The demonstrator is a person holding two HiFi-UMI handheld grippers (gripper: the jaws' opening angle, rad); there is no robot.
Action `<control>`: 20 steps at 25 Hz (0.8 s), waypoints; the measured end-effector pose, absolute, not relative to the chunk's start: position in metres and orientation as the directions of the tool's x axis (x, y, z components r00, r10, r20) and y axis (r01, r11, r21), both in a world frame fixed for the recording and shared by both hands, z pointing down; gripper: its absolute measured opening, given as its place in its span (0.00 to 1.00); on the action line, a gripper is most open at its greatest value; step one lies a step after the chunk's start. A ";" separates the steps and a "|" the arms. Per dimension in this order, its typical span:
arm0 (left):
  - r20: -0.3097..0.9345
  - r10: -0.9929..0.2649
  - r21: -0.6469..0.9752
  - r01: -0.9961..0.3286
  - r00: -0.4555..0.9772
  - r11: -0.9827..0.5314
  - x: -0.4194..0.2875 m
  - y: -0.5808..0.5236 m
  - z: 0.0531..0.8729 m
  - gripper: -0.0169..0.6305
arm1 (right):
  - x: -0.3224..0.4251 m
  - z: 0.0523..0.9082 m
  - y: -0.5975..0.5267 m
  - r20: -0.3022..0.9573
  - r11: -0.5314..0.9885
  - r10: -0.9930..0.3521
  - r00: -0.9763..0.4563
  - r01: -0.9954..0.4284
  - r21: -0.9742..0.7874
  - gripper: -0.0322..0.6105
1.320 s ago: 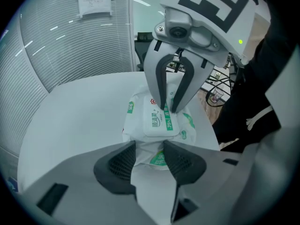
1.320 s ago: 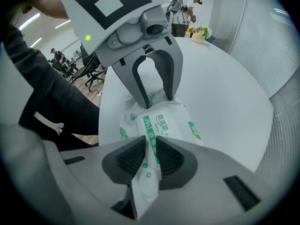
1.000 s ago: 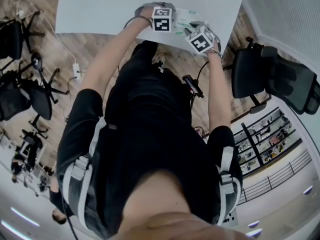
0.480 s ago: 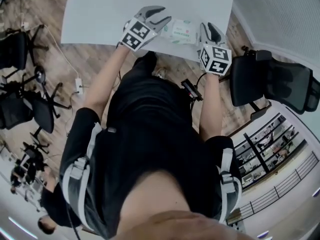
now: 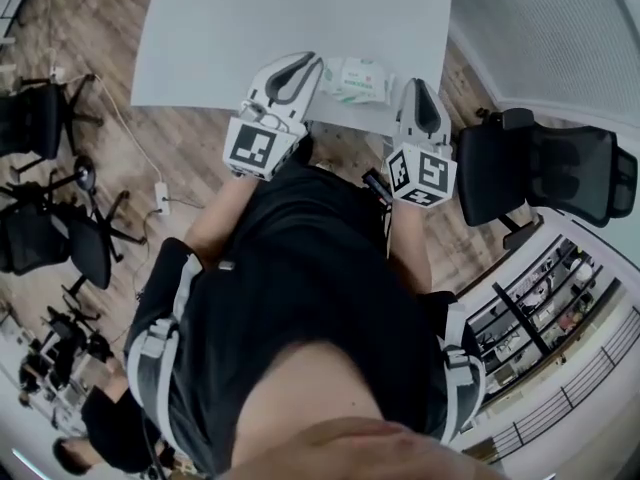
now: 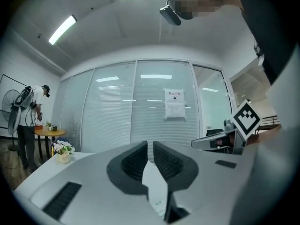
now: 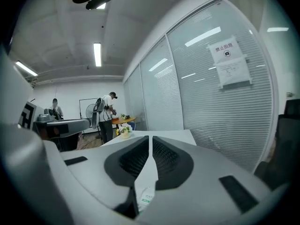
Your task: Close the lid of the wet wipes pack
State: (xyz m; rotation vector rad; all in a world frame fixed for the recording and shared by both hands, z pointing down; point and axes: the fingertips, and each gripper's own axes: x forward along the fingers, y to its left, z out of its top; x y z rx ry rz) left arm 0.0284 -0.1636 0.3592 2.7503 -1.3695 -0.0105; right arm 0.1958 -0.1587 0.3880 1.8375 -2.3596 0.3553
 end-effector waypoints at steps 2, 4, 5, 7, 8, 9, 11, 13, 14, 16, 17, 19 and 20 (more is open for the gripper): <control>0.015 -0.805 0.072 -0.804 0.593 -0.591 0.025 -0.156 0.356 0.11 | 0.197 0.387 -0.145 0.249 0.223 -0.936 -0.249 -0.967 -0.127 0.10; 0.021 -0.810 0.071 -0.809 0.586 -0.584 0.024 -0.155 0.357 0.11 | 0.198 0.389 -0.137 0.260 0.217 -0.934 -0.246 -0.967 -0.135 0.09; 0.024 -0.812 0.074 -0.811 0.583 -0.580 0.023 -0.155 0.359 0.11 | 0.199 0.391 -0.135 0.265 0.215 -0.933 -0.244 -0.968 -0.132 0.09; 0.022 -0.815 0.083 -0.813 0.579 -0.576 0.023 -0.155 0.359 0.11 | 0.199 0.393 -0.132 0.273 0.214 -0.932 -0.240 -0.969 -0.121 0.08; 0.018 -0.815 0.084 -0.813 0.579 -0.576 0.023 -0.155 0.358 0.11 | 0.200 0.393 -0.131 0.273 0.215 -0.932 -0.239 -0.970 -0.116 0.08; 0.013 -0.815 0.080 -0.813 0.580 -0.577 0.024 -0.154 0.357 0.11 | 0.200 0.392 -0.131 0.271 0.216 -0.932 -0.239 -0.970 -0.113 0.08; 0.005 -0.813 0.075 -0.810 0.583 -0.581 0.025 -0.152 0.355 0.11 | 0.200 0.391 -0.130 0.265 0.217 -0.934 -0.239 -0.970 -0.112 0.08; 0.002 -0.811 0.074 -0.809 0.585 -0.584 0.026 -0.149 0.354 0.11 | 0.200 0.388 -0.129 0.261 0.218 -0.935 -0.241 -0.969 -0.115 0.08; 0.002 -0.811 0.074 -0.809 0.585 -0.584 0.026 -0.149 0.354 0.11 | 0.200 0.387 -0.129 0.259 0.219 -0.935 -0.243 -0.969 -0.116 0.08; 0.001 -0.812 0.076 -0.810 0.584 -0.582 0.025 -0.148 0.353 0.11 | 0.199 0.386 -0.129 0.256 0.219 -0.936 -0.243 -0.969 -0.117 0.08; 0.000 -0.813 0.077 -0.810 0.583 -0.581 0.025 -0.148 0.352 0.11 | 0.199 0.385 -0.129 0.254 0.219 -0.936 -0.243 -0.969 -0.117 0.08; 0.001 -0.814 0.078 -0.812 0.581 -0.579 0.023 -0.147 0.352 0.11 | 0.198 0.384 -0.130 0.252 0.219 -0.937 -0.242 -0.969 -0.115 0.08; 0.002 -0.815 0.077 -0.812 0.580 -0.578 0.022 -0.147 0.352 0.11 | 0.197 0.383 -0.130 0.252 0.220 -0.937 -0.242 -0.969 -0.113 0.08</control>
